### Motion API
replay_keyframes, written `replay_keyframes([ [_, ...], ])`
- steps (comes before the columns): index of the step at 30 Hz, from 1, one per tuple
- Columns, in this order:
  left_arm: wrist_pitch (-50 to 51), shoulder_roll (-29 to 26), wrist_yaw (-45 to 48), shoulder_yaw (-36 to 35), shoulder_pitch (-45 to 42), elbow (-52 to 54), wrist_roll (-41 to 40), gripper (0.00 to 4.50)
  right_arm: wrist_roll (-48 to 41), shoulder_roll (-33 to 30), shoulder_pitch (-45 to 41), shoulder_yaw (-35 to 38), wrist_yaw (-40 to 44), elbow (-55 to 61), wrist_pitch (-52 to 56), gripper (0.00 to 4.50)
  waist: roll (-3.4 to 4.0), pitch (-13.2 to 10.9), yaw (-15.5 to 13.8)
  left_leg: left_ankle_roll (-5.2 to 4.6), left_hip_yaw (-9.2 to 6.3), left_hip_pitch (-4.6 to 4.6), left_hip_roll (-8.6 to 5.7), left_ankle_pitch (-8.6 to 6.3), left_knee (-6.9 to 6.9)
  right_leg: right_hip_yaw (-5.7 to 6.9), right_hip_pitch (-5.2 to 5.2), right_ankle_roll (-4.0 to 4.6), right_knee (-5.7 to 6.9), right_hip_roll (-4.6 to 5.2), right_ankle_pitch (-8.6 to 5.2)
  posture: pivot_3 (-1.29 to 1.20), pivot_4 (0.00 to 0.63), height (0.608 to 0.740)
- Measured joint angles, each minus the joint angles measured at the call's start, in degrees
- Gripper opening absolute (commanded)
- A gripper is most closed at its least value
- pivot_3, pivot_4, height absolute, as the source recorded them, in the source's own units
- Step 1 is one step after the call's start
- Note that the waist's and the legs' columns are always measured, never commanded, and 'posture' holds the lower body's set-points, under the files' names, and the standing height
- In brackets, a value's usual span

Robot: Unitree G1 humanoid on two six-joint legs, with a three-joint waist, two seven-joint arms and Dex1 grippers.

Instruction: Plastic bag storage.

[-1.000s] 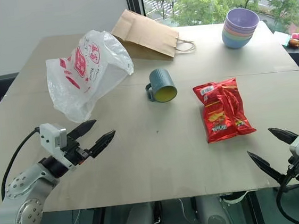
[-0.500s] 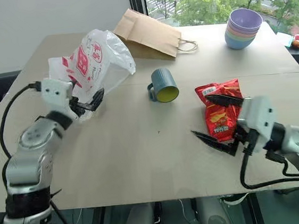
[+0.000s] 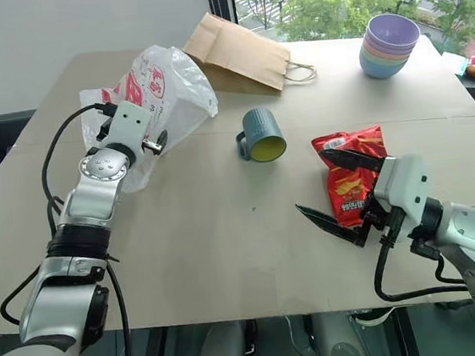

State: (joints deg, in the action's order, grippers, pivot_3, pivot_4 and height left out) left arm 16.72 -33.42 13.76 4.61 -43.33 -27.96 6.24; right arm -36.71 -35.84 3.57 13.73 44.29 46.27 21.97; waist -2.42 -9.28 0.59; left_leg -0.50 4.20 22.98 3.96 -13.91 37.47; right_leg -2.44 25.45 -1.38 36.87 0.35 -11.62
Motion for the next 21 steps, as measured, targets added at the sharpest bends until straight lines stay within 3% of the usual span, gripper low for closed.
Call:
replay_keyframes([
  [7, -6.45, 4.00, -3.82, 0.38, -7.34, -13.56, 2.53, 4.50, -6.51, -0.49, -0.68, 1.39, -2.48, 0.18, 1.15, 4.45, -0.01, 0.00, -0.24, 0.00, -0.01, 0.00, -0.01, 0.00, 0.08, -0.01, -0.05, 0.00, 0.02, 0.00, 0.02, 0.00, 0.150, 0.740],
  [10, -8.09, 4.83, -5.54, 0.41, -9.05, -17.52, 3.38, 3.77, -6.48, -1.02, -1.47, 1.34, -3.06, 0.17, 1.21, 4.50, -0.01, 0.00, 0.00, 0.00, -0.01, 0.00, -0.01, 0.00, 0.08, -0.01, -0.04, 0.14, 0.02, -0.01, 0.10, 0.00, 0.150, 0.740],
  [12, -9.19, 5.50, -6.89, 0.41, -10.52, -21.32, 3.94, 3.05, -6.29, -1.03, -2.84, 0.77, -3.99, 0.17, 1.23, 4.50, -0.01, 0.00, 0.08, 0.00, -0.03, -0.01, -0.01, 0.00, 0.08, 0.00, -0.04, 0.15, 0.05, -0.03, 0.11, 0.00, 0.150, 0.740],
  [13, -10.90, 5.61, -8.14, 0.38, -10.81, -24.41, 4.45, 2.38, -5.99, -1.02, -3.81, 0.36, -4.92, 0.12, 1.29, 4.50, -0.01, 0.00, 0.12, 0.00, -0.04, 0.00, 0.00, 0.00, 0.08, 0.00, -0.03, 0.16, 0.08, -0.05, 0.11, 0.00, 0.150, 0.740],
  [14, -11.16, 5.61, -8.41, 0.38, -10.81, -24.98, 4.56, 2.29, -5.93, -1.02, -3.99, 0.31, -5.04, 0.10, 1.30, 4.50, -0.01, 0.00, 0.08, 0.00, -0.05, 0.00, 0.00, 0.00, 0.08, 0.00, -0.02, 0.17, 0.08, -0.05, 0.12, 0.00, 0.150, 0.740],
  [16, -12.56, 5.57, -9.06, 0.18, -11.21, -26.93, 4.78, 1.52, -5.55, -1.02, -4.54, -0.33, -5.54, -0.16, 1.34, 4.50, -0.02, 0.00, -0.01, 0.00, -0.06, 0.01, 0.00, 0.00, 0.08, 0.01, -0.03, 0.17, 0.08, -0.04, 0.12, 0.00, 0.150, 0.740],
  [19, -13.81, 5.35, -7.91, -1.15, -11.58, -26.76, 3.99, 0.06, -5.59, -1.01, -5.70, -1.06, -5.95, -0.26, 1.40, 4.50, -0.02, 0.00, -0.05, 0.00, -0.04, 0.02, 0.00, 0.00, 0.10, 0.01, -0.03, 0.17, 0.08, -0.03, 0.12, 0.00, 0.150, 0.740],
  [21, -13.90, 5.09, -6.96, -1.84, -11.53, -26.00, 3.37, 0.06, -5.76, -1.00, -5.89, -1.16, -5.95, -0.39, 1.41, 4.50, -0.02, 0.00, -0.04, 0.00, -0.04, 0.02, 0.00, 0.00, 0.10, 0.01, -0.03, 0.17, 0.08, -0.03, 0.12, 0.00, 0.150, 0.740],
])
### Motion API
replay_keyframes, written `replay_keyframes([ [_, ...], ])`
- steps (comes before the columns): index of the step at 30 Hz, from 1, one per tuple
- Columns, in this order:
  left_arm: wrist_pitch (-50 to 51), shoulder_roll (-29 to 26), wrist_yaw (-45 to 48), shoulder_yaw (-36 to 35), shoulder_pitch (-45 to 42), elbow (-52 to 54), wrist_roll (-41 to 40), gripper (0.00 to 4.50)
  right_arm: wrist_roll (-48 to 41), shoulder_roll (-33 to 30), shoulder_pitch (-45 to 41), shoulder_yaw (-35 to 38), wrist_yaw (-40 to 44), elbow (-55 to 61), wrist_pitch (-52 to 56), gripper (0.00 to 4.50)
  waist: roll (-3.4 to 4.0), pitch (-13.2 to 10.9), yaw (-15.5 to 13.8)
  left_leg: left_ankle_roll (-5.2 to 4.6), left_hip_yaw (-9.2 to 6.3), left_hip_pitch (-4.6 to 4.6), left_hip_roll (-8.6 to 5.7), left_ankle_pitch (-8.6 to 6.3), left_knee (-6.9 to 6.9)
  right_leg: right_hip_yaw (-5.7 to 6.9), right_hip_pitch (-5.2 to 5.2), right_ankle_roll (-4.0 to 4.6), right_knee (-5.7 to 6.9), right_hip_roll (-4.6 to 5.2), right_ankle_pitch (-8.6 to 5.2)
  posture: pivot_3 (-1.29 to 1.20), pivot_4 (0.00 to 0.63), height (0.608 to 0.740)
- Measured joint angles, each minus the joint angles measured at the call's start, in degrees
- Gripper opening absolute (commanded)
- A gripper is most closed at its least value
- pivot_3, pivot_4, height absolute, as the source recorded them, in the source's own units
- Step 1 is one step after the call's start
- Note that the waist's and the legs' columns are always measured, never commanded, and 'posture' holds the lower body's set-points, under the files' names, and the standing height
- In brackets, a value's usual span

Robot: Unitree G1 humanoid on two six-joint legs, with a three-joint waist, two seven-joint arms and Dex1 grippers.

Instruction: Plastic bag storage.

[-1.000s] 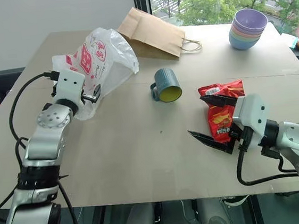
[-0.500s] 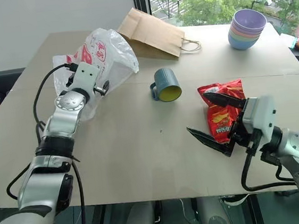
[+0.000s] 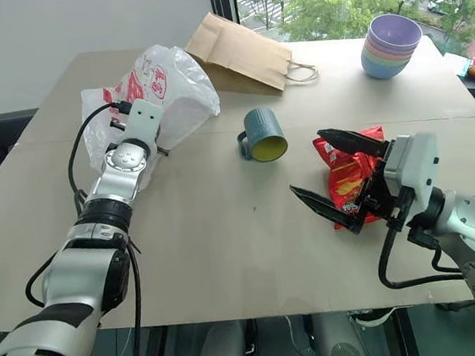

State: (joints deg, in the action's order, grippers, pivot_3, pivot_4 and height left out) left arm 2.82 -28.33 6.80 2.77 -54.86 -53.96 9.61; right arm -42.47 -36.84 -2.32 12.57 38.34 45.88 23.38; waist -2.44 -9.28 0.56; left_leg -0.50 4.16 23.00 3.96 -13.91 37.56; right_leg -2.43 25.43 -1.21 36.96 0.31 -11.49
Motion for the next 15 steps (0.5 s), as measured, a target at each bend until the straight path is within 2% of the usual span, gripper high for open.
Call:
replay_keyframes([
  [5, 2.87, -0.28, 4.45, -2.72, 3.34, 12.91, -3.54, 0.06, -0.78, 0.02, -1.19, -0.53, 0.04, -2.01, 0.07, 4.50, 0.00, 0.00, 0.03, 0.00, 0.01, 0.00, 0.00, 0.00, 0.00, -0.01, 0.00, 0.01, 0.02, 0.01, 0.01, 0.00, 0.150, 0.740],
  [8, 9.31, -0.35, 7.20, -4.65, 6.74, 23.33, -6.48, 0.06, -0.71, 0.01, -1.61, -0.75, 0.00, -2.58, 0.21, 4.50, 0.00, 0.00, 0.21, 0.00, 0.01, -0.02, 0.02, 0.00, 0.00, -0.03, 0.01, 0.01, 0.08, 0.00, 0.01, 0.00, 0.150, 0.740],
  [11, 18.17, -0.59, 10.02, -6.10, 9.61, 33.77, -9.70, 0.06, 2.18, -0.06, -3.76, -3.38, -1.39, -3.73, 0.70, 4.50, 0.00, 0.00, 0.28, 0.01, 0.01, -0.06, 0.06, 0.01, 0.12, -0.04, 0.03, 0.01, 0.25, -0.04, -0.01, 0.00, 0.150, 0.740],
  [15, 35.10, -2.59, 14.32, -8.55, 12.38, 50.81, -15.95, 0.06, 13.52, -1.60, -10.15, -13.36, -6.25, -6.79, 5.15, 4.50, 0.00, 0.00, 0.45, 0.01, 0.03, -0.05, 0.14, 0.00, 0.51, -0.10, 0.13, -0.15, 0.73, -0.11, -0.15, 0.00, 0.150, 0.740],
])
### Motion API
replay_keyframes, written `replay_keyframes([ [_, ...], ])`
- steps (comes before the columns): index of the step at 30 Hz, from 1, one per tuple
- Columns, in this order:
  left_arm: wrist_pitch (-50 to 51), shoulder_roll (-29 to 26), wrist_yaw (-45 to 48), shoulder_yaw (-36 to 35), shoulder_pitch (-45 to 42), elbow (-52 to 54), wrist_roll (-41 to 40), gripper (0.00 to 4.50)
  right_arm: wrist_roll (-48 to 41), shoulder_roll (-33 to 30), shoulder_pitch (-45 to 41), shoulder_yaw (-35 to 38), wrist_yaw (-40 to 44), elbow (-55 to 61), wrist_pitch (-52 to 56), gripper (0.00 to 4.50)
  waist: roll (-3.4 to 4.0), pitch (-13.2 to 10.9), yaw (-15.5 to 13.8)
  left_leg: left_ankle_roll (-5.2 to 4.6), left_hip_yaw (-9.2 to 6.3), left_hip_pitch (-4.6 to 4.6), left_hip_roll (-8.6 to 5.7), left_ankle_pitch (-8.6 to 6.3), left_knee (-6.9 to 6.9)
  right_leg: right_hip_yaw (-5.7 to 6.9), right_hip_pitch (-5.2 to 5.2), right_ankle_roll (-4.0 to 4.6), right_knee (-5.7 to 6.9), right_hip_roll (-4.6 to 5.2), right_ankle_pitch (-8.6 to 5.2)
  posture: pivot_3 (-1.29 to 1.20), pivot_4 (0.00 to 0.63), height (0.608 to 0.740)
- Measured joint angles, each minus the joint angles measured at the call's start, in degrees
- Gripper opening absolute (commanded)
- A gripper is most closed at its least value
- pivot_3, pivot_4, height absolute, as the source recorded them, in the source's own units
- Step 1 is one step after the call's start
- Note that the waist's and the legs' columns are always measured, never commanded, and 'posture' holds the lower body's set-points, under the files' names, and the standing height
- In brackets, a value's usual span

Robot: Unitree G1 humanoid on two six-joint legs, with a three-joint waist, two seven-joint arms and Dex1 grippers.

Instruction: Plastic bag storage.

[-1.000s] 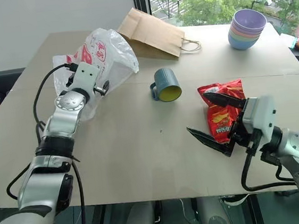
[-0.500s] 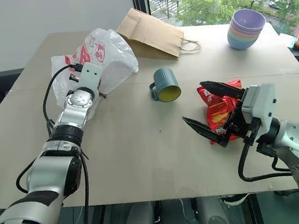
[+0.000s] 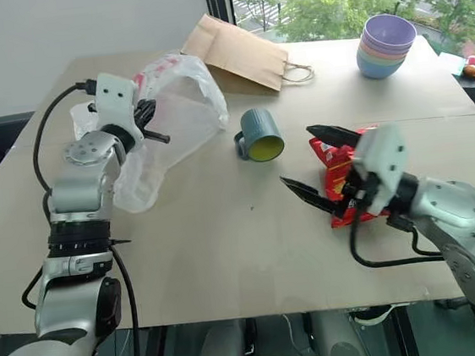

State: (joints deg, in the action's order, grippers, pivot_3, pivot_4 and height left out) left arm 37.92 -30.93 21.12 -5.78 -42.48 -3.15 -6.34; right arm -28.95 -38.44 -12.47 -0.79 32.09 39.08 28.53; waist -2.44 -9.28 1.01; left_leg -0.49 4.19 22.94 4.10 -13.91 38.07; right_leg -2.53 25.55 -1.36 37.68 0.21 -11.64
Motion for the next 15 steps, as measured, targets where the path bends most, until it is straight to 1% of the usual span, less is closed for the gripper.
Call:
replay_keyframes([
  [1, 2.94, -0.30, 0.54, -0.28, -0.01, 2.90, -0.93, 0.06, 2.73, 0.03, -1.49, -2.28, -1.38, -1.72, 0.95, 4.50, 0.00, 0.00, -0.03, 0.00, -0.01, 0.00, 0.00, 0.00, 0.11, 0.00, 0.00, -0.01, 0.08, -0.02, -0.01, 0.00, 0.150, 0.740],
  [2, 7.02, -1.46, 1.03, -0.51, 0.23, 6.30, -1.87, 0.06, 6.83, 0.96, -4.81, -6.27, -2.23, -5.42, 1.37, 4.50, -0.01, 0.01, -0.02, 0.00, -0.01, -0.06, 0.01, 0.00, 0.22, -0.01, -0.04, 0.03, 0.17, -0.04, -0.06, 0.00, 0.150, 0.740],
  [4, 11.88, -2.17, 1.32, -0.42, 0.18, 10.46, -2.82, 0.06, 13.26, 4.08, -10.57, -12.52, -3.64, -12.45, 1.28, 4.50, 0.01, 0.00, 0.21, -0.01, 0.03, -0.14, 0.03, 0.01, 0.28, -0.13, -0.05, 0.19, 0.25, -0.11, -0.13, 0.00, 0.150, 0.740],
  [6, 14.67, -2.19, 1.34, -0.27, 0.10, 12.67, -3.22, 0.06, 19.17, 7.57, -15.50, -17.40, -5.71, -19.06, 0.79, 4.50, 0.01, 0.01, 0.22, -0.01, 0.01, -0.15, 0.03, 0.01, 0.31, -0.14, -0.04, 0.19, 0.29, -0.15, -0.13, 0.00, 0.150, 0.740],
  [8, 17.09, -1.79, 0.91, 0.18, -0.12, 13.93, -3.42, 0.06, 27.54, 10.83, -21.38, -22.93, -9.03, -28.98, -1.49, 4.50, 0.01, 0.00, 0.26, -0.01, 0.03, -0.06, 0.03, 0.01, 0.30, -0.17, 0.02, 0.14, 0.29, -0.15, -0.09, 0.00, 0.150, 0.740],
  [9, 17.94, -1.43, 0.52, 0.29, -0.17, 14.12, -3.42, 0.06, 30.58, 12.10, -23.42, -24.38, -10.55, -33.19, -2.48, 4.50, 0.01, 0.01, 0.15, -0.01, 0.02, -0.02, 0.03, 0.01, 0.30, -0.16, 0.03, 0.17, 0.28, -0.14, -0.04, 0.00, 0.150, 0.740],
  [10, 19.05, -0.98, -0.28, 0.28, -0.18, 14.32, -3.37, 0.06, 33.88, 15.07, -26.41, -25.29, -13.34, -40.55, -4.21, 4.50, 0.00, 0.01, 0.16, -0.01, 0.03, 0.00, 0.03, 0.01, 0.30, -0.17, 0.05, 0.20, 0.26, -0.14, 0.13, 0.00, 0.150, 0.740],
  [12, 20.20, -0.26, -1.05, 0.51, -0.23, 15.08, -3.41, 0.06, 37.41, 18.95, -29.96, -25.87, -17.36, -49.71, -6.82, 4.50, 0.00, 0.00, 0.13, -0.01, 0.02, 0.16, 0.03, 0.01, 0.28, -0.16, 0.15, 0.22, 0.17, -0.13, 0.15, 0.00, 0.150, 0.740],
  [13, 20.97, -0.13, -1.37, 0.67, -0.14, 15.92, -3.41, 0.00, 39.23, 21.37, -32.64, -26.21, -19.77, -56.64, -9.31, 3.97, 0.00, 0.00, 0.20, -0.01, 0.03, 0.19, 0.03, 0.01, 0.27, -0.17, 0.17, 0.22, 0.15, -0.12, 0.15, 0.00, 0.150, 0.740],
  [14, 21.81, -0.14, -1.55, 0.77, -0.15, 16.75, -3.46, 0.00, 41.11, 23.20, -35.43, -26.43, -21.88, -63.12, -12.03, 3.65, 0.01, -0.01, 0.27, 0.00, 0.03, 0.24, 0.02, 0.01, 0.27, -0.17, 0.21, 0.23, 0.12, -0.10, 0.16, 0.00, 0.150, 0.740],
  [15, 22.64, -0.22, -1.60, 0.78, -0.12, 17.91, -3.55, 0.00, 42.62, 24.27, -37.68, -26.48, -23.42, -68.17, -14.81, 3.19, 0.01, -0.01, 0.35, 0.00, -0.01, 0.35, 0.03, 0.00, 0.24, -0.14, 0.26, 0.23, 0.05, -0.09, 0.16, 0.00, 0.150, 0.740],
])
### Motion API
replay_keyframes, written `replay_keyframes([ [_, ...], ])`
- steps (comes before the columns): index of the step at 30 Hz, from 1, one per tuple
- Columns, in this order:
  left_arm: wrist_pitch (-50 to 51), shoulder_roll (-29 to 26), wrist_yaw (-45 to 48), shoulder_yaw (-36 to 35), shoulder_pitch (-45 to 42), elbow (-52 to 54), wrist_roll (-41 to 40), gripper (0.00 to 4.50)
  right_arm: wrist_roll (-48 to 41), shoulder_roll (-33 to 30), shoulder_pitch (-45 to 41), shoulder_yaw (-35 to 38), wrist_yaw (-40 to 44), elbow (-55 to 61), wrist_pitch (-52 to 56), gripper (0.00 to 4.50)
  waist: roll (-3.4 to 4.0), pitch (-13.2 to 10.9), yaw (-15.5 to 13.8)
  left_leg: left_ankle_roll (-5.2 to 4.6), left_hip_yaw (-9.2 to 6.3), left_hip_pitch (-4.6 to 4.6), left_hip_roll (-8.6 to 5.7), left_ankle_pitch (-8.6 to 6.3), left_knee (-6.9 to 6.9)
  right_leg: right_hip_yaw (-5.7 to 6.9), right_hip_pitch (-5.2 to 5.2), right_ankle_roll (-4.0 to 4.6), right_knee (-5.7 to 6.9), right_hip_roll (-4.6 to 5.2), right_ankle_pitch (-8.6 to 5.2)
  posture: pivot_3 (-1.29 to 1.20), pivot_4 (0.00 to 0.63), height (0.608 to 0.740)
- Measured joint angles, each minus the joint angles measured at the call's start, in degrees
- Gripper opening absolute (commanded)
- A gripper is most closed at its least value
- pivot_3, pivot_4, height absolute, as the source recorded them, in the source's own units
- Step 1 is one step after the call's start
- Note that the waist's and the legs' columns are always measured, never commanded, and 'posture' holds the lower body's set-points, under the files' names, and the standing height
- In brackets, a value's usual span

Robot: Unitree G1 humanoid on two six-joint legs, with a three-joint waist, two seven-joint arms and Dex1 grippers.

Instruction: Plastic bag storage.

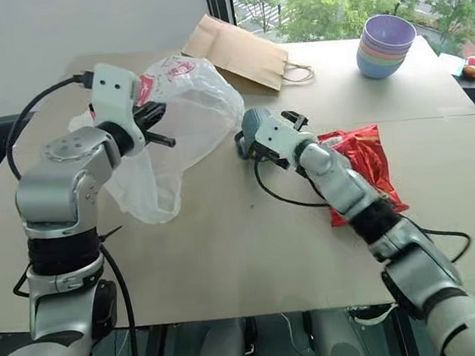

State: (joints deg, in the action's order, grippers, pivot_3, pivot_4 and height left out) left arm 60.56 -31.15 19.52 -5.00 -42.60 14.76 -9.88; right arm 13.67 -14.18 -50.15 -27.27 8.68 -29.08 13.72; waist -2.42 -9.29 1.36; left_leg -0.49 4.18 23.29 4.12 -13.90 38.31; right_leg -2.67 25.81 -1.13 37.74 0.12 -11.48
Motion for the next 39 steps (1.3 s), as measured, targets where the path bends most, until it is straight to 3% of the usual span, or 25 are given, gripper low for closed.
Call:
replay_keyframes([
  [2, 1.52, -0.79, -0.01, -0.13, 0.07, 1.53, -0.17, 0.00, 1.83, 1.50, -2.84, 0.27, -1.63, -7.05, -5.31, 2.27, 0.00, 0.00, 0.01, 0.01, -0.06, 0.09, 0.00, -0.01, 0.00, 0.04, 0.04, 0.00, -0.06, 0.01, 0.00, 0.00, 0.150, 0.740],
  [7, 3.56, -0.65, 0.01, -3.09, 0.03, 2.32, -1.67, 0.00, 0.55, 2.40, -1.23, 3.18, 1.72, -6.21, -10.33, 0.09, 0.00, 0.00, 0.30, 0.03, -0.16, 0.43, 0.00, -0.02, 0.01, 0.11, 0.37, -0.02, -0.03, 0.03, 0.01, 0.00, 0.150, 0.740],
  [11, 5.57, 0.94, 0.07, -5.29, -1.28, 2.33, -3.58, 0.00, -4.36, 0.59, 4.76, 5.91, 8.89, 4.08, -6.45, 0.09, 0.00, 0.01, 0.09, 0.03, -0.30, 0.47, -0.03, -0.02, 0.04, 0.16, 0.35, -0.02, 0.02, 0.02, 0.01, 0.00, 0.150, 0.740],
  [12, 6.74, 1.57, 0.27, -5.98, -2.39, 2.29, -4.77, 0.00, -7.35, -0.69, 7.82, 7.24, 12.64, 10.30, -3.41, 0.09, 0.02, -0.01, -0.15, 0.03, -0.30, 0.49, -0.04, -0.02, 0.04, 0.15, 0.37, -0.02, 0.03, 0.02, 0.01, 0.00, 0.150, 0.740],
  [13, 9.53, 2.24, 2.24, -7.45, -4.59, 2.67, -8.47, 0.00, -14.10, -3.87, 14.98, 9.99, 18.92, 24.59, 5.06, 0.09, 0.02, -0.01, -0.60, 0.03, -0.38, 0.51, -0.04, -0.02, 0.05, 0.19, 0.34, -0.03, 0.03, 0.01, 0.01, 0.00, 0.150, 0.740],
  [19, 15.93, 3.33, 4.58, -9.85, -10.55, 1.31, -15.06, 0.00, -23.78, -10.75, 22.65, 17.12, 24.37, 49.45, 23.56, 0.09, 0.06, -0.04, -0.17, 0.02, -0.43, 0.36, -0.05, -0.01, 0.12, 0.18, 0.28, -0.07, 0.12, -0.09, -0.02, 0.00, 0.150, 0.740],
  [26, 16.38, 3.42, 6.49, -9.56, -16.40, -2.60, -19.08, 0.00, -27.34, -7.86, 22.84, 20.70, 19.86, 57.41, 32.43, 0.09, 0.07, -0.04, 0.33, 0.02, -0.43, -0.08, -0.04, -0.01, 0.09, 0.13, -0.13, -0.24, 0.20, -0.16, -0.16, 0.00, 0.150, 0.740],
  [32, 13.11, 3.94, 6.67, -9.13, -17.99, -5.38, -19.64, 0.00, -24.68, -8.16, 22.84, 20.46, 16.50, 57.26, 30.44, 0.09, 0.07, -0.04, 0.35, 0.03, -0.35, 0.05, -0.07, -0.01, 0.09, 0.09, -0.07, -0.20, 0.10, -0.08, -0.13, 0.00, 0.150, 0.740],
  [39, 9.96, 2.90, 6.54, -5.42, -13.80, -5.36, -19.27, 0.00, -22.02, -9.37, 23.58, 18.78, 16.25, 57.08, 27.52, 0.09, 0.07, -0.04, 0.48, 0.03, -0.37, 0.07, -0.06, -0.01, 0.09, 0.10, -0.06, -0.08, 0.09, -0.08, -0.06, 0.00, 0.150, 0.740],
])
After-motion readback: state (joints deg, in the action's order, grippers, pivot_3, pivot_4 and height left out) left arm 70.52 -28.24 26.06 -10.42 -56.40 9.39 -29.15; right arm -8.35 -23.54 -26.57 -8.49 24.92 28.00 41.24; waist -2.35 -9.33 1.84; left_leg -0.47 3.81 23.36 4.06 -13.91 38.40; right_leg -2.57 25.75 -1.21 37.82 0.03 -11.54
